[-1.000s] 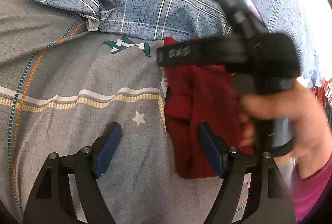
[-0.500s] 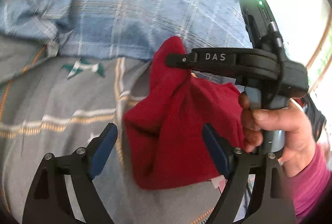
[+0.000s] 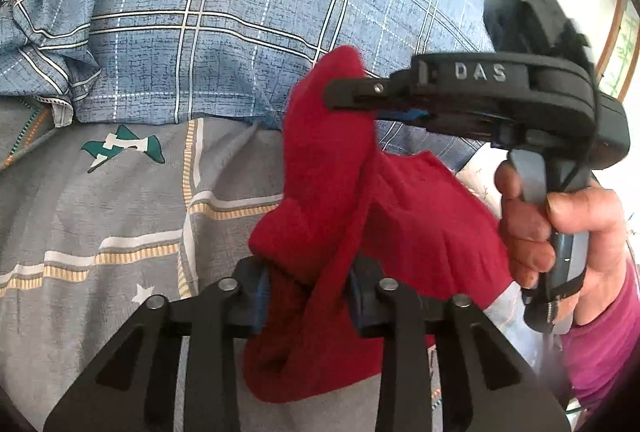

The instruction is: Fold small clothes

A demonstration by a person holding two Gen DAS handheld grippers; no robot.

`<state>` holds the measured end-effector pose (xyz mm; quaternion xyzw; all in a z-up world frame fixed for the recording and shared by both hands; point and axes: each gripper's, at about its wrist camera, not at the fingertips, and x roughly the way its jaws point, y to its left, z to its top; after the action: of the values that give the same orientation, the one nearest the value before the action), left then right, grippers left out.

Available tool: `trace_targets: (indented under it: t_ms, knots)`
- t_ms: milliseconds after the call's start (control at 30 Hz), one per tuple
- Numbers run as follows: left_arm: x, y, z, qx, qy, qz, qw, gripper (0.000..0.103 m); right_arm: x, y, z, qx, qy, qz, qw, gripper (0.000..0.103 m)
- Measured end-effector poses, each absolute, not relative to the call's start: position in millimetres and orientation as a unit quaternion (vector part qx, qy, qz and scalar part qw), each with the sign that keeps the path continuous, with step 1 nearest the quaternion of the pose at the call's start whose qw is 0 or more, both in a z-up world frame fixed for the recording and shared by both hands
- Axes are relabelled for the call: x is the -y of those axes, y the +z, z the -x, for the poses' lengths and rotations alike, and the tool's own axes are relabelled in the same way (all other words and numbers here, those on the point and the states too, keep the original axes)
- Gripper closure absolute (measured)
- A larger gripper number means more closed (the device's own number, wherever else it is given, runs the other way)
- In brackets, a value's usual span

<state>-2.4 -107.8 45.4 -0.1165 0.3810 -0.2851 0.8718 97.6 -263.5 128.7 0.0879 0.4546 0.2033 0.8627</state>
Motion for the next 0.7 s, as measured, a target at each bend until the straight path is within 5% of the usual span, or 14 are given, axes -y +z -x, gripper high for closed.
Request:
trace_targets:
  t_ms: [67, 400, 467, 500, 533, 700]
  knots:
    - [106.8, 46.8, 4.2, -0.378, -0.284, 0.116, 0.874, 0.078, 268.1, 123.7, -104.4, -0.47, 0.194, -0.108, 0.854, 0.031]
    - [113.4, 53.5, 11.6, -0.377, -0.27, 0.095, 0.881, 0.078, 228.6, 92.7, -120.4, -0.522, 0.187, -0.065, 0.83, 0.028]
    - [114.5, 53.6, 11.5, -0.379, -0.267, 0.093, 0.881, 0.078, 219.8, 84.9, -121.3, -0.528, 0.187, -0.038, 0.828, 0.043]
    - [114.4, 53.1, 11.6, -0.38, -0.263, 0.091, 0.882, 0.078, 216.8, 82.3, -120.7, -0.526, 0.189, -0.022, 0.829, 0.07]
    - [115.7, 51.7, 10.7, -0.381, -0.258, 0.088, 0.883, 0.078, 215.6, 81.7, -119.7, -0.524, 0.187, -0.013, 0.831, 0.082]
    - [117.8, 51.3, 11.8, -0.382, -0.251, 0.08, 0.886, 0.071, 227.0, 90.0, -106.6, -0.493, 0.194, -0.01, 0.848, 0.084]
